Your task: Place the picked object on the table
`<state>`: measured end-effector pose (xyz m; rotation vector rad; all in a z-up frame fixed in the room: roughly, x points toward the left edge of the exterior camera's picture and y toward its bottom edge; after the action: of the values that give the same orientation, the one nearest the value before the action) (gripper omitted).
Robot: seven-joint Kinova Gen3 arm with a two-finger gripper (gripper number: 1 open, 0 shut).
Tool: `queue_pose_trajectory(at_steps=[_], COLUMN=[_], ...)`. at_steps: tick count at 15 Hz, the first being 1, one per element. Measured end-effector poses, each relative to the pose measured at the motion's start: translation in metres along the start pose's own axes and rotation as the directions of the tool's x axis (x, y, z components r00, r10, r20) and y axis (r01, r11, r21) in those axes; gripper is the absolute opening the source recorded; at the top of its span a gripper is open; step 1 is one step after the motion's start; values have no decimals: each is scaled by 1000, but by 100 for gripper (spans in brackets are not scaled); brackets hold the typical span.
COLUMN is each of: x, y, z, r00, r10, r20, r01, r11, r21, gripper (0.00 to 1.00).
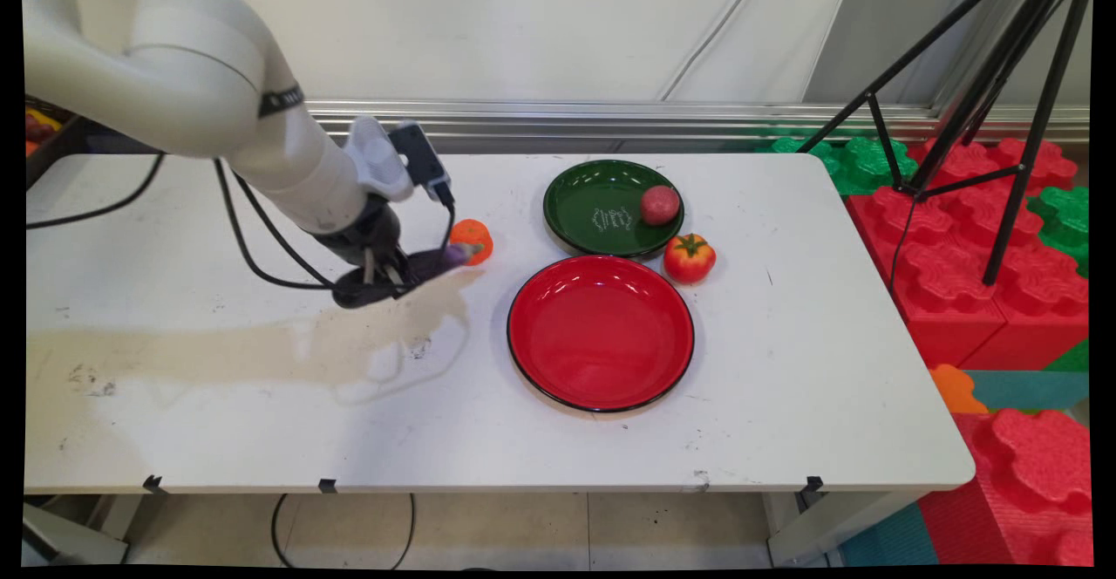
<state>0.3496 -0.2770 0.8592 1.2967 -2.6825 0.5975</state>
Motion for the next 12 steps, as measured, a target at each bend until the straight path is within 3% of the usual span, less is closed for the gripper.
queue_pose_trajectory(at_steps=[12], x=[15], y=[13], z=[50], r00=[999], r10=[40], r20=[-31], r01=[-42], r11=[997], r21=[-71], gripper=[0])
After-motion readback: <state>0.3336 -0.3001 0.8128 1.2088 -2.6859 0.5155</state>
